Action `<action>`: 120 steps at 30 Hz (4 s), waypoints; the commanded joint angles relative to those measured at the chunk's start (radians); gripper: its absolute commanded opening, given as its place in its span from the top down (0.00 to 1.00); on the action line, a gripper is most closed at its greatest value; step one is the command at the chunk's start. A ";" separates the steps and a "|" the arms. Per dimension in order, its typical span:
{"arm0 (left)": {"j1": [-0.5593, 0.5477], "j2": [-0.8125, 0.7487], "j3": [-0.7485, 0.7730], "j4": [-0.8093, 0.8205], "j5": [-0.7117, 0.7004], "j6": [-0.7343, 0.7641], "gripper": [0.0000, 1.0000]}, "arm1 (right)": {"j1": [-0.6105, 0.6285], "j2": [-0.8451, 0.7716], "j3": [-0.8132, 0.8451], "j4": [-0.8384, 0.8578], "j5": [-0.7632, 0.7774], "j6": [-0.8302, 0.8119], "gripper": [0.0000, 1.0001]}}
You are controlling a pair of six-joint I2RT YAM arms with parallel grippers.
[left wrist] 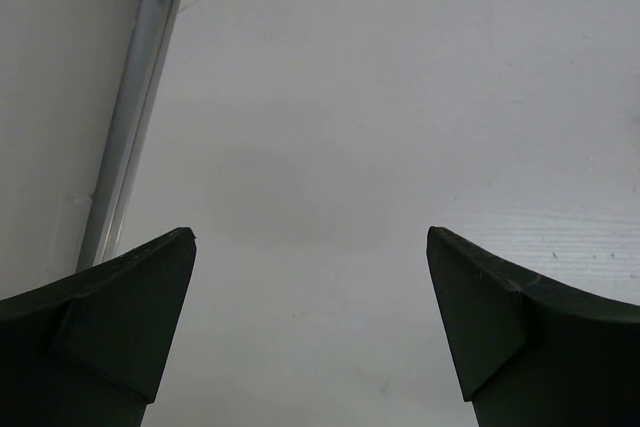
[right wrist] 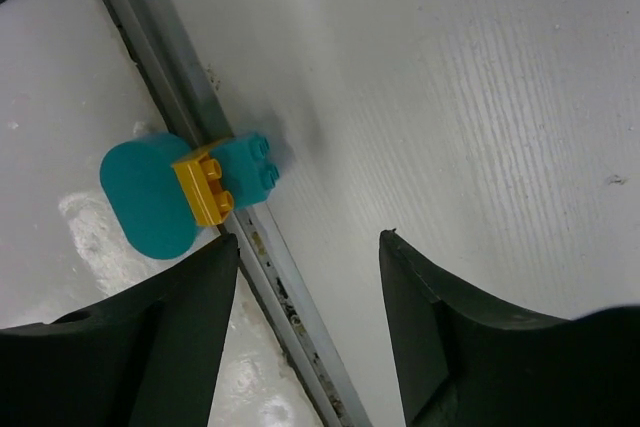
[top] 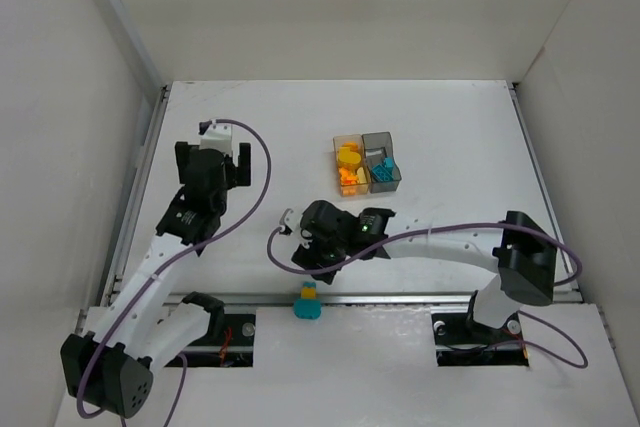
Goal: Sort the legos into containers by color
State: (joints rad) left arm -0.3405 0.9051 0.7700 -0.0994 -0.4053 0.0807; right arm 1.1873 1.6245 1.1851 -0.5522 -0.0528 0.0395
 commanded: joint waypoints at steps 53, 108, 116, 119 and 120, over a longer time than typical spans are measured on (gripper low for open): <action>-0.057 -0.138 -0.116 0.132 0.206 0.085 0.01 | 0.124 -0.001 0.084 0.034 0.186 0.077 1.00; -0.147 0.186 -0.066 0.176 1.093 0.591 0.65 | -0.164 -0.117 0.125 0.235 0.427 0.517 1.00; -0.147 0.166 -0.046 0.072 1.022 0.634 1.00 | -0.235 -0.117 0.055 0.166 0.502 0.527 1.00; -0.147 0.155 -0.032 0.014 1.013 0.646 1.00 | -0.334 -0.178 -0.031 0.166 0.484 0.536 1.00; -0.147 0.143 -0.022 -0.008 1.013 0.646 1.00 | -0.371 -0.199 -0.048 0.176 0.484 0.536 1.00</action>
State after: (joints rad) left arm -0.4973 1.0988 0.6949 -0.0116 0.6403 0.7116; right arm 0.9447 1.4994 1.1927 -0.3260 0.3275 0.5762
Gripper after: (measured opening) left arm 0.613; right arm 0.261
